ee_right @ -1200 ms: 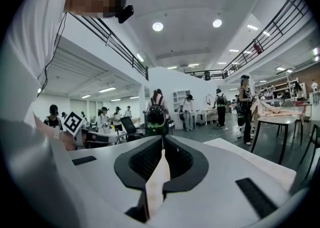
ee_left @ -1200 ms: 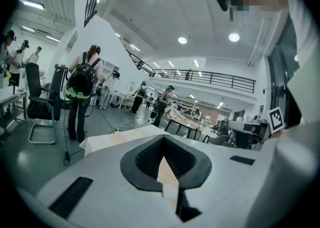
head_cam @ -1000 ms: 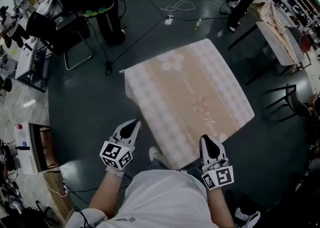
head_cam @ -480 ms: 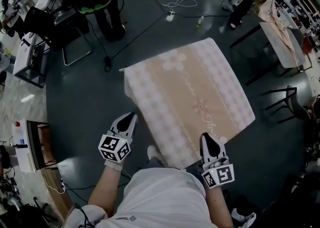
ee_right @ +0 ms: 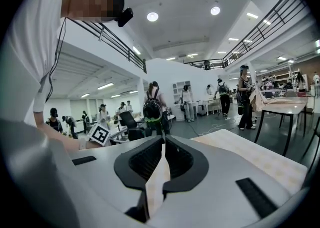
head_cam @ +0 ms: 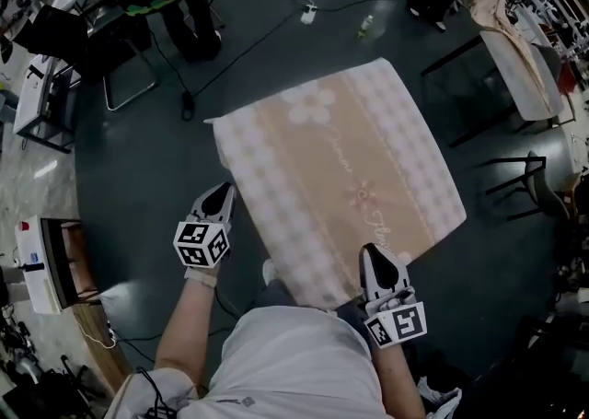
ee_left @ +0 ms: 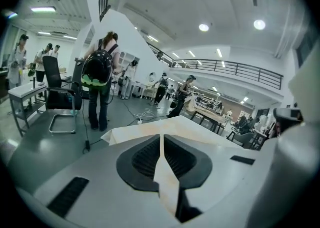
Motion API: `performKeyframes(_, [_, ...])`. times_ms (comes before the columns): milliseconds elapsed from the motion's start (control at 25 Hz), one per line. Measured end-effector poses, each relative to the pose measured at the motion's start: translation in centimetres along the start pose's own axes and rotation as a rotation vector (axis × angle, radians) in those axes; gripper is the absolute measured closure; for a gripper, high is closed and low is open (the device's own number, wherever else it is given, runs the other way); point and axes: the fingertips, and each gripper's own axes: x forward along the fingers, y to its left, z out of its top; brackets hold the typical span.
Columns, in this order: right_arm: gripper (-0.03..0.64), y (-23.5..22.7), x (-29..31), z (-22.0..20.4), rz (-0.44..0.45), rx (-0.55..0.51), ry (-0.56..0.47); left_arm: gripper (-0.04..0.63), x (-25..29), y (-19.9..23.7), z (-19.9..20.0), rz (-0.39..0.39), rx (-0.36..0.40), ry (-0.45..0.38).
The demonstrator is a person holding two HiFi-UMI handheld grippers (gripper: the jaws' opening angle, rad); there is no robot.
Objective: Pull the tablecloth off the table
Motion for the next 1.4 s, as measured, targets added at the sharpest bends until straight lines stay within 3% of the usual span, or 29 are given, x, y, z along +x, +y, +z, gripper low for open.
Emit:
performKeyframes(320, [0.583,-1.0,0.1,0.0,-0.024,0.036,-0.001,0.579,5.8,6.1,-2.8,0.112,-0.053,0.104])
performKeyframes(440, [0.583,-1.4,-0.4,-0.6,-0.04,0.052,0.005,0.505,7.8,7.8,-3.5,0.148,-0.082,0.149])
performKeyframes(600, [0.583,-1.6,-1.0,-1.8,-0.059,0.069,0.024,0.462,10.3,9.7,-4.7,0.181,-0.097,0.205])
performKeyframes(960, [0.583,-1.7,-2.3,-2.6,-0.103,0.066,0.041,0.39,13.8,13.1,-7.9,0.216,-0.218,0.299])
performKeyframes(1080, [0.583,-1.9,-2.7,-2.6,-0.12,0.034,0.049,0.388,14.7,13.3,-8.5,0.221,-0.224,0.326])
performKeyframes(1400, [0.583,-2.5,-3.7,-3.4,-0.155,0.097,0.05,0.39,15.1,13.3,-8.6,0.194,-0.266,0.298])
